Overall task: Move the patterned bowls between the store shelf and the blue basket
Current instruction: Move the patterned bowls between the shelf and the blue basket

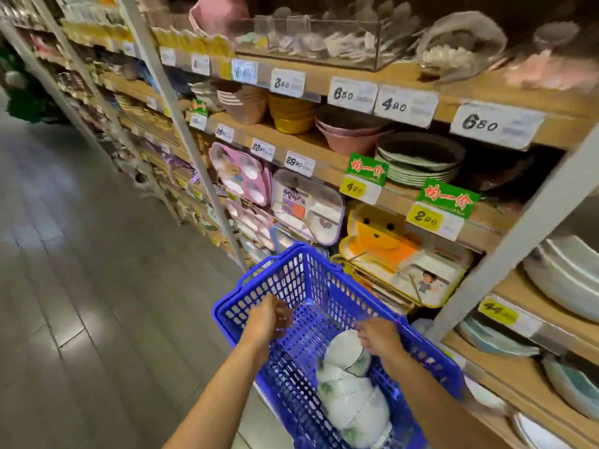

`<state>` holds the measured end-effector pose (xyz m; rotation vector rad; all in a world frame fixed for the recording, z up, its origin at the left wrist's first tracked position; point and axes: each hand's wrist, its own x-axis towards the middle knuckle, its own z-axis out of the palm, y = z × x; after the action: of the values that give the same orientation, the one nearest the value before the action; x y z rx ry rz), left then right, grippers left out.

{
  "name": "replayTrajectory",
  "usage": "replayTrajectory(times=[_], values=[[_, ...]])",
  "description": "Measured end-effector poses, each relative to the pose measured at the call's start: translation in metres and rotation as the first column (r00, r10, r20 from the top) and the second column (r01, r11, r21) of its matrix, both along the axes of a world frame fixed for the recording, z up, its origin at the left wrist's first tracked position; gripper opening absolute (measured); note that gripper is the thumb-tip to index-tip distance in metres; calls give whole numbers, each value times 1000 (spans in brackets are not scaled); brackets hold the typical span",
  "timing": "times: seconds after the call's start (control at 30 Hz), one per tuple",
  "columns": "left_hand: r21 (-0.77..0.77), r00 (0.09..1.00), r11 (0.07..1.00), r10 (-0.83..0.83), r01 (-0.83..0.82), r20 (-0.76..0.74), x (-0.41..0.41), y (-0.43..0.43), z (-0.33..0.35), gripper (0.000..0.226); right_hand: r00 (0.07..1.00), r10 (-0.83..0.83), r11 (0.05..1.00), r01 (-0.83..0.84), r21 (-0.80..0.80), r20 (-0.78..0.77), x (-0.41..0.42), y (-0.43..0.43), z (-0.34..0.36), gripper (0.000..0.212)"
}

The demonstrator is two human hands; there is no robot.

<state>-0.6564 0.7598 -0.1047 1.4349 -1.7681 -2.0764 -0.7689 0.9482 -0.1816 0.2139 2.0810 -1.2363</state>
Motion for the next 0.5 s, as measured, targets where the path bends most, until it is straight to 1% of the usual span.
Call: replayTrajectory(times=[0.07, 0.13, 0.23, 0.33, 0.4, 0.5], values=[[35, 995, 996, -79, 77, 65, -20, -8, -25, 31, 999, -39, 995, 38, 87, 8, -1, 3, -21, 18], [68, 976, 984, -174, 166, 129, -39, -12, -51, 30, 992, -114, 981, 105, 162, 51, 0, 3, -39, 28], [119, 924, 949, -311, 291, 223, -62, -17, -91, 32, 995, -94, 944, 74, 322, 46, 0, -7, -59, 40], [183, 847, 901, -432, 393, 309, -80, -25, -129, 35, 993, -113, 892, 83, 445, 42, 2, -21, -78, 41], [188, 785, 857, -514, 479, 345, -93, -31, -149, 35, 992, -106, 854, 53, 518, 74, 3, -33, -96, 44], [180, 682, 786, -606, 591, 409, -113, -39, -175, 43, 985, -117, 830, 25, 557, 129, 9, -45, -123, 59]])
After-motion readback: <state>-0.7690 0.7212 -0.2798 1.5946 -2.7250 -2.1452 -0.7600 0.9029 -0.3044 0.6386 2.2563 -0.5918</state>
